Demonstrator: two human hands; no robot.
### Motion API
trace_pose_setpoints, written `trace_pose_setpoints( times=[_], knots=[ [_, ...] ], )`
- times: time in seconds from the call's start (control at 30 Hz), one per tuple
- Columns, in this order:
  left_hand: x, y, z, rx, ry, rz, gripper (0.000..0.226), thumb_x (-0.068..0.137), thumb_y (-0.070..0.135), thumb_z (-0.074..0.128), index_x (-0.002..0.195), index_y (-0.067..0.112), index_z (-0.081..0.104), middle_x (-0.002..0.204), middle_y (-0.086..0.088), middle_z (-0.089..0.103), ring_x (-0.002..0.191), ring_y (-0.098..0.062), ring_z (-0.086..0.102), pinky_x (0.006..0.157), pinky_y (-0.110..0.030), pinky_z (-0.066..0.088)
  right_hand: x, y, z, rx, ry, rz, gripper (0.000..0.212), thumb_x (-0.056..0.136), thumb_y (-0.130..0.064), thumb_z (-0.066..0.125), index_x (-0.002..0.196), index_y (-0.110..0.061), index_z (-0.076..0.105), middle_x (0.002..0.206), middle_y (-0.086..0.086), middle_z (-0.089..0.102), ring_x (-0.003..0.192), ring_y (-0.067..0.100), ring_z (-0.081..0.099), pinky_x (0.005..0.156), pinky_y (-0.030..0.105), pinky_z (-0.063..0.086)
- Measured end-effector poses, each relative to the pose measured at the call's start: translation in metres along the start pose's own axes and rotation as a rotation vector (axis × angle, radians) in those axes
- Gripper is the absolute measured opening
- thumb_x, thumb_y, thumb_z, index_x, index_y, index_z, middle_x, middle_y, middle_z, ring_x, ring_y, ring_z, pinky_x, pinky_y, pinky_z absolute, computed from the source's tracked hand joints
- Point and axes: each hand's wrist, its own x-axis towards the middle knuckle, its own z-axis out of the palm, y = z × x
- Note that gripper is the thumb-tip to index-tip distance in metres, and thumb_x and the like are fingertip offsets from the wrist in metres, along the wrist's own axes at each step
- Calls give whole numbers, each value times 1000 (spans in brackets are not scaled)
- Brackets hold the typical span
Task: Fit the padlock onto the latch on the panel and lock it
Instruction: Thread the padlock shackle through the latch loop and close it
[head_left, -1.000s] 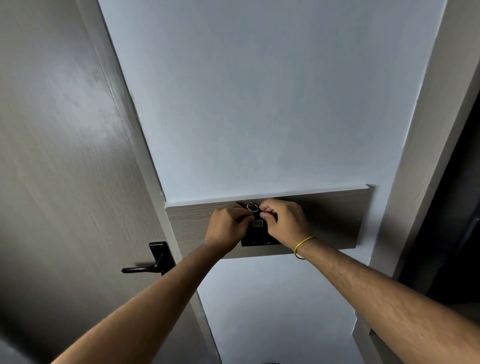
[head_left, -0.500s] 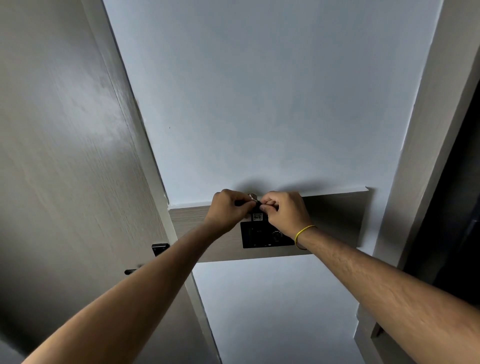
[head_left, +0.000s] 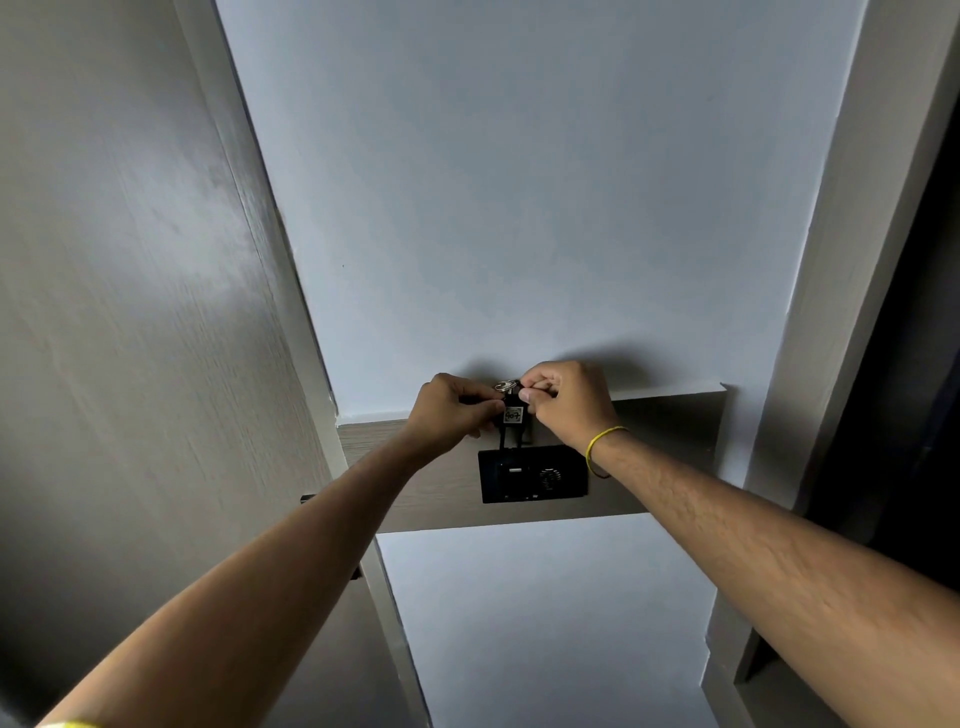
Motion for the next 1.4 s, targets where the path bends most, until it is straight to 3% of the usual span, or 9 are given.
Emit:
trace_pose_setpoints(
  times=[0.13,0.37,0.43,0.53,0.83,1.0,1.1,1.3,1.4],
  knots=[
    [1,0,-2,0,-21,4,8,91,18,78,93,15,86,84,-15,82,69,-17,71,73,-37,64,0,0,0,24,-23,15,11,80,-11,80,81,-21,79,70,-1,80,68,19,80,73,46,67],
    [1,-3,-2,-2,-22,4,8,91,20,79,94,17,86,87,-14,83,73,-16,72,84,-50,65,0,1,1,32,-29,-7,22,79,-11,80,89,-30,77,62,-14,74,67,14,79,72,45,67],
    [1,-3,-2,-7,-21,1,8,91,20,79,94,17,86,86,-13,83,71,-12,72,85,-48,65,0,0,0,33,-28,-17,29,80,-11,80,94,-36,74,65,-12,76,67,14,79,72,45,67],
    [0,-3,-2,-7,-20,-3,8,91,20,79,94,17,86,85,-12,83,68,-9,71,85,-46,64,1,1,0,27,-26,-20,18,80,-11,79,88,-27,78,69,-2,80,68,17,79,72,46,67],
    [-5,2,-2,40,-3,-26,9,90,20,79,96,19,86,84,-10,83,71,-13,68,83,-44,63,-1,-3,-3,-20,-49,-16,7,82,-10,81,85,-17,81,78,0,82,74,17,80,76,41,67],
    [-19,-3,9,115,39,-25,12,85,18,78,85,27,86,63,21,75,63,6,68,67,-15,54,-23,3,0,-112,-50,-83,6,84,-14,80,88,-19,80,82,-4,82,78,15,77,72,25,58],
    [-32,-14,23,165,45,-28,11,85,18,77,86,24,86,57,26,71,55,12,64,59,-7,50,-38,13,8,-137,-68,-103,4,86,-11,78,87,-14,78,80,2,82,78,24,77,72,31,59],
    [-42,-25,40,253,129,-8,12,87,23,76,92,23,86,67,15,76,60,13,63,63,-15,50,-53,23,23,-138,-15,-87,5,87,-7,73,90,-9,75,82,9,82,81,33,77,74,40,61],
    [-45,-28,42,280,150,5,12,86,21,76,92,21,86,83,5,83,69,1,69,68,-20,52,-58,23,28,-158,-2,-118,5,87,-4,71,90,-8,74,82,12,80,81,37,75,70,40,59]
  ],
)
